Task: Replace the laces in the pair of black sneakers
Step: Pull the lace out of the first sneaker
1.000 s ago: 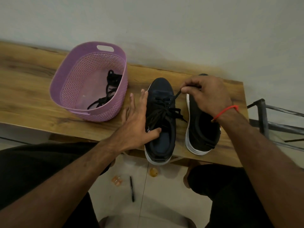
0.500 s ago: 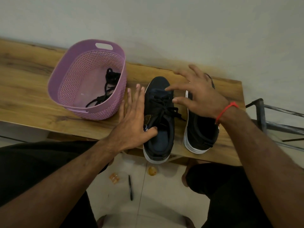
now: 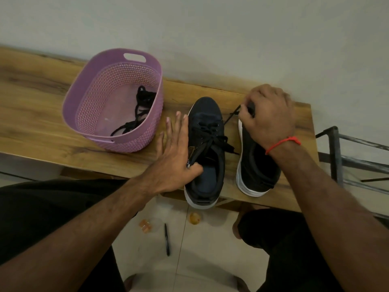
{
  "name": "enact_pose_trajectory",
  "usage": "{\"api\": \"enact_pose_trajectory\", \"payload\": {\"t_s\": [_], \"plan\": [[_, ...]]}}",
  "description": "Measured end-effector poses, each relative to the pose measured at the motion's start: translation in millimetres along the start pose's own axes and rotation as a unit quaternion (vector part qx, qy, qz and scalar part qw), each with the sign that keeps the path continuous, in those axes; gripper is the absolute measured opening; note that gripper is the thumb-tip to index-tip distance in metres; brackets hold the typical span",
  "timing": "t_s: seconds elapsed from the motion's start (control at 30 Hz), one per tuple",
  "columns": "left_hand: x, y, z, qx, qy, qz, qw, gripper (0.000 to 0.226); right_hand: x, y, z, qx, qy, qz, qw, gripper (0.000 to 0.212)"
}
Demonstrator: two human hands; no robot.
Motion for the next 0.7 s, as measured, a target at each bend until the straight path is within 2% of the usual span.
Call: {"api": "enact_pose_trajectory", "payload": {"t_s": [0.07,0.13,0.2,0.3,0.43,0.57,0.7], "plan": [[-1.3,-0.2,-0.3,0.005,0.002,-0.007,1.0,0.118,2.5,-8.1,3.1,0.038,-0.043,-0.047,0.997,0.022],[-3.4,-0.1,-1.6,0.017,0.003,-0.018,1.0,0.117,12.9,-39.6,15.9,0.112,-0.08,-0.135,0.981,0.023],[-5.8,0.8,-2.8,0.018,0.002,-0.025,1.0,0.115,20.9,-62.2,22.9,0.15,-0.042,-0.159,0.975,0.03],[-6.4,1.7,-1.3,0.007,-0.014,-0.04,0.999,0.113,19.2,-38.8,12.8,0.14,0.074,-0.047,0.986,0.026],[-3.7,-6.3,9.0,-0.049,-0.066,-0.068,0.994,0.097,6.7,11.6,1.2,0.15,0.172,0.089,0.97,0.024],[3.5,-11.2,25.3,-0.071,-0.139,-0.054,0.986,0.056,2.0,26.4,8.4,0.194,0.19,0.142,0.952,0.006],[11.1,-19.5,30.3,-0.027,-0.133,-0.042,0.99,0.036,-8.2,30.3,-10.1,0.177,0.257,0.174,0.934,0.014]]}}
Point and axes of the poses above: each hand's wrist, its own x-axis towards the middle knuckle, its own z-axis out of the back of the hand, y = z × x, the point moved 5 cm from there along x, towards the middle knuckle, and after that the axes turned 1 degree about z, right-handed, at the moved point
